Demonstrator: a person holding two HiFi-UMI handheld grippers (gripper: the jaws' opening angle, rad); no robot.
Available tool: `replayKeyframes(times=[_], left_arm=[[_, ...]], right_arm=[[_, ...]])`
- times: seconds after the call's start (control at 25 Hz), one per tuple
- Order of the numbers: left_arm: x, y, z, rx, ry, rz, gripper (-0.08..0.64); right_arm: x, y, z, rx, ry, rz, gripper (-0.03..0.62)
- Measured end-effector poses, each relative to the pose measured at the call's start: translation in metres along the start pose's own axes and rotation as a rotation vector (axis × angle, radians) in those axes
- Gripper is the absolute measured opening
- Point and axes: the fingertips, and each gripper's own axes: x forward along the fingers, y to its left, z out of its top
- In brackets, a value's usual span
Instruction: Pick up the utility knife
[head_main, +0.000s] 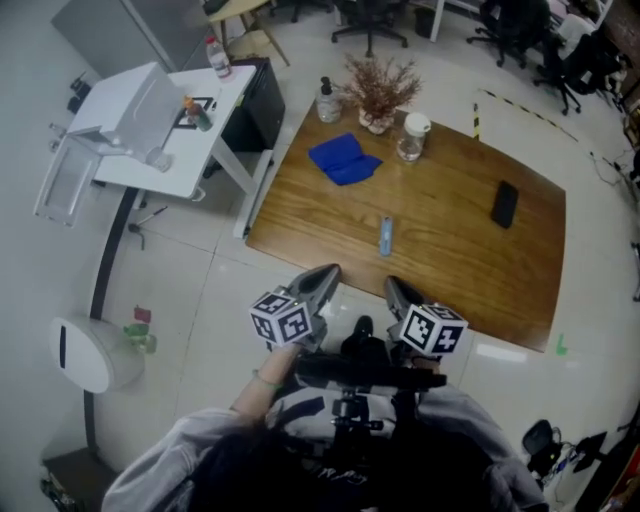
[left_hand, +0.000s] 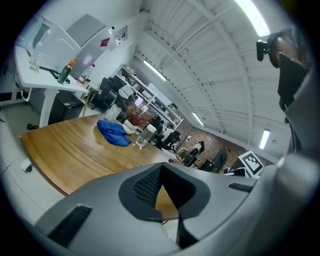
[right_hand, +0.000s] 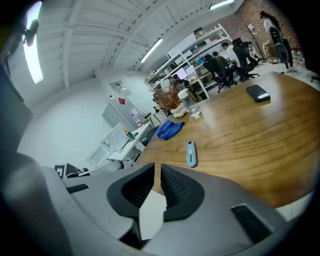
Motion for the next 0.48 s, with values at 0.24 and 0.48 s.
replayKeyframes(times=[0.24,0.48], left_arm=[[0.027,0.011,0.014,-0.006,-0.025,0.076,0.005],[0.041,0.016,0.014,-0.011,-0.013,0.12,0.005]], right_arm=[[0.036,-0.039,0.012,-0.065,0.103,-0.01,0.145],[0.073,-0.076,0.025,-0.182,0.162,-0.082,0.211]])
